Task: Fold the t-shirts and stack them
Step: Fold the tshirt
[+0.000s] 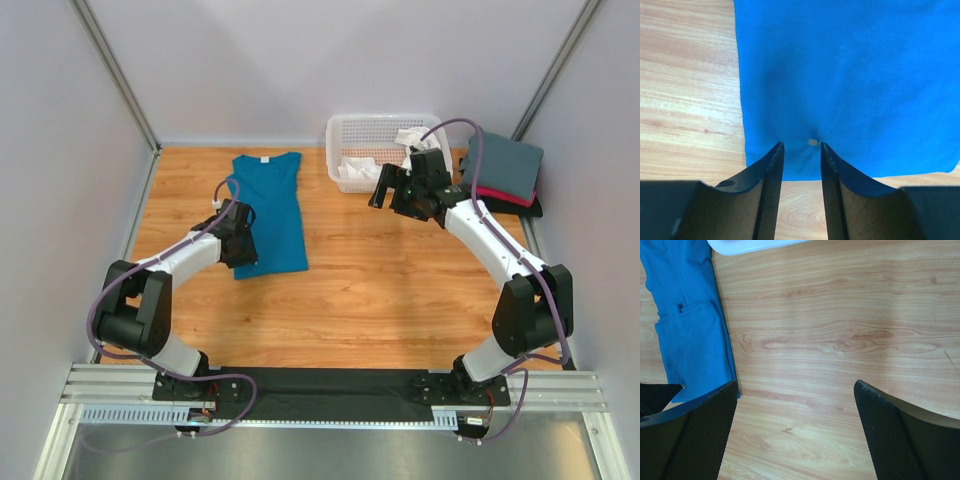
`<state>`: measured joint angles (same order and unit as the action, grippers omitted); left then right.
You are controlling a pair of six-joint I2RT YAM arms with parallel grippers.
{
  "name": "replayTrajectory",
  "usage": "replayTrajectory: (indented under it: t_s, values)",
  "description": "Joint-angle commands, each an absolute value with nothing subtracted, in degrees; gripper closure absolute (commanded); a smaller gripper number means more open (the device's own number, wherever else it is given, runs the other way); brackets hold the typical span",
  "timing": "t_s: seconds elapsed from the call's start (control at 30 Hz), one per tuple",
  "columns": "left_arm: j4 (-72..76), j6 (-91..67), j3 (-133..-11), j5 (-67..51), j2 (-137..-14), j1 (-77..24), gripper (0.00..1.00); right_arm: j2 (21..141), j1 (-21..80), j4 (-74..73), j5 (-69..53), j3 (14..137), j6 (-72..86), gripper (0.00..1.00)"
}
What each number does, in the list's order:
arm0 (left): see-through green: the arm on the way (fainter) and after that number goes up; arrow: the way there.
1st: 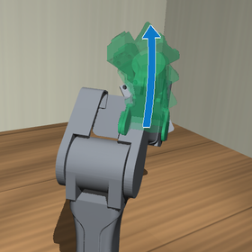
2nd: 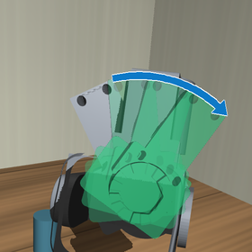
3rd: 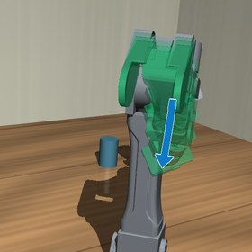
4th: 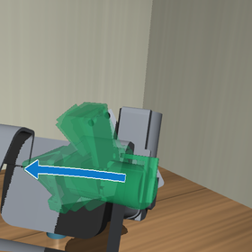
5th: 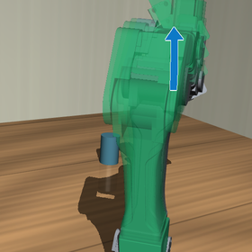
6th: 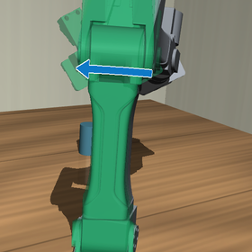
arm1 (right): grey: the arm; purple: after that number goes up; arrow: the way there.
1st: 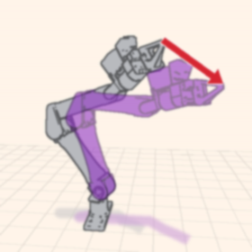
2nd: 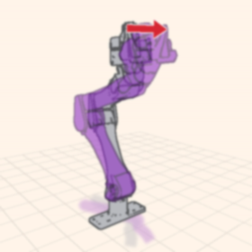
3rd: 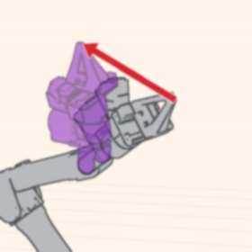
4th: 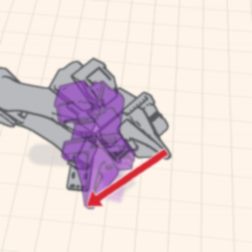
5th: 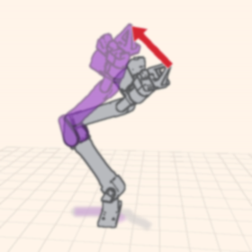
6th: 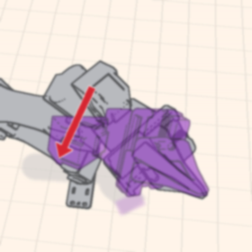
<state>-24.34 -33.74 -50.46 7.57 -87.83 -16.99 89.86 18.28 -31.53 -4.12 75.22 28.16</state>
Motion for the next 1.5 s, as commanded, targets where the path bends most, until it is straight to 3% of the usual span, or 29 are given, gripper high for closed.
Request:
replayTrajectory:
  t_s: [0.0,0.63,1.07,1.37,1.47]
  values:
    - [-22.9,-33.1,-52.7,6.5,-86.6,-17.8,0.57,89.7,18.1,-31.6,-4.1,76.3,28.6,0.00]
    - [-25.0,-34.3,-53.8,11.0,-89.8,-19.2,0.59,90.3,18.1,-31.9,-4.0,76.2,28.4,0.00]
    - [-22.8,-34.8,-53.4,8.7,-91.5,-19.2,0.71,90.3,18.1,-32.2,-4.1,76.4,28.3,0.00]
    - [-23.0,-34.8,-53.8,9.7,-90.6,-19.2,0.99,90.7,18.1,-32.0,-4.4,76.7,28.4,0.00]
    - [-23.6,-34.5,-54.5,10.5,-90.3,-19.2,1.00,91.0,18.2,-32.1,-4.6,76.8,28.5,0.00]
